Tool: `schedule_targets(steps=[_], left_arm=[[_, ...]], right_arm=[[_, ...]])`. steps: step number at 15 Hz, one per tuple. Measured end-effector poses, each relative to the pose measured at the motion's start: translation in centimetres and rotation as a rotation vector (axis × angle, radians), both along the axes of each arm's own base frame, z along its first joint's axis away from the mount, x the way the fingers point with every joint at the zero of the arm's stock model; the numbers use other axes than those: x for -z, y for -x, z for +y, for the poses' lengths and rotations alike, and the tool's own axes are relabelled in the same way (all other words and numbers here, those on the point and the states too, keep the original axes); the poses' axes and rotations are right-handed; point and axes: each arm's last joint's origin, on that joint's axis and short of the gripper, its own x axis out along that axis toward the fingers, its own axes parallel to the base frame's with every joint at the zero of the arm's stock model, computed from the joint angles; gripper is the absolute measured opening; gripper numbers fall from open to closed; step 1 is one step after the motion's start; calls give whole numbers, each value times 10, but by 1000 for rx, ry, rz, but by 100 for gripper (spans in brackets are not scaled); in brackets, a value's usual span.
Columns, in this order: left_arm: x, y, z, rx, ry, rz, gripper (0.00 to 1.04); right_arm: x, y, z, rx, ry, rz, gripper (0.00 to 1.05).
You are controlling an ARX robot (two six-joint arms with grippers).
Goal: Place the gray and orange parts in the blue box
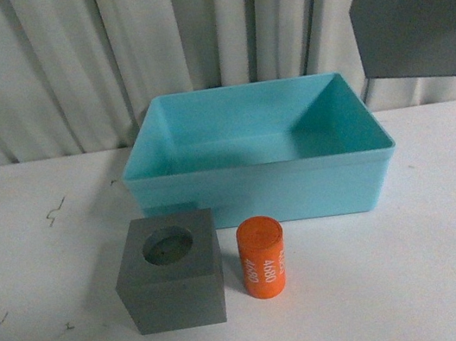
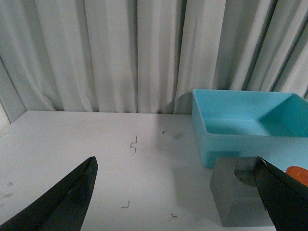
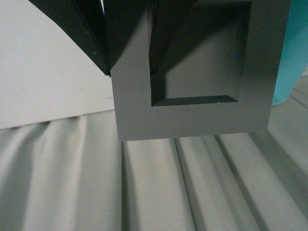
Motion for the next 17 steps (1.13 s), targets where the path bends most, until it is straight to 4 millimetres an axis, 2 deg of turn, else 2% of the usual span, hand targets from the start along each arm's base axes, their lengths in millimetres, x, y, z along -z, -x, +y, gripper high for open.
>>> schedule_targets(steps=[2, 4, 6, 7, 9, 11, 16, 17], left_arm=[[0, 0, 0, 0, 0, 0, 98], [0, 0, 0, 0, 0, 0, 98], [0, 0, 0, 0, 0, 0, 98], [0, 0, 0, 0, 0, 0, 98], [0, 0, 0, 0, 0, 0, 98], [0, 0, 0, 0, 0, 0, 98], [0, 0, 0, 0, 0, 0, 98], [0, 0, 0, 0, 0, 0, 98]], right_arm=[[5, -33, 8, -27, -8, 3, 18], [6, -82, 24, -41, -3, 4, 18], [16, -107, 40, -51, 2, 32, 18], [23, -114, 43, -46, 3, 49, 18], [58, -121, 54, -42, 2, 146, 18], [75, -123, 57, -22, 6, 185, 18], [84, -125, 59, -4, 20, 218, 18], [86, -125, 59, -5, 21, 226, 24]])
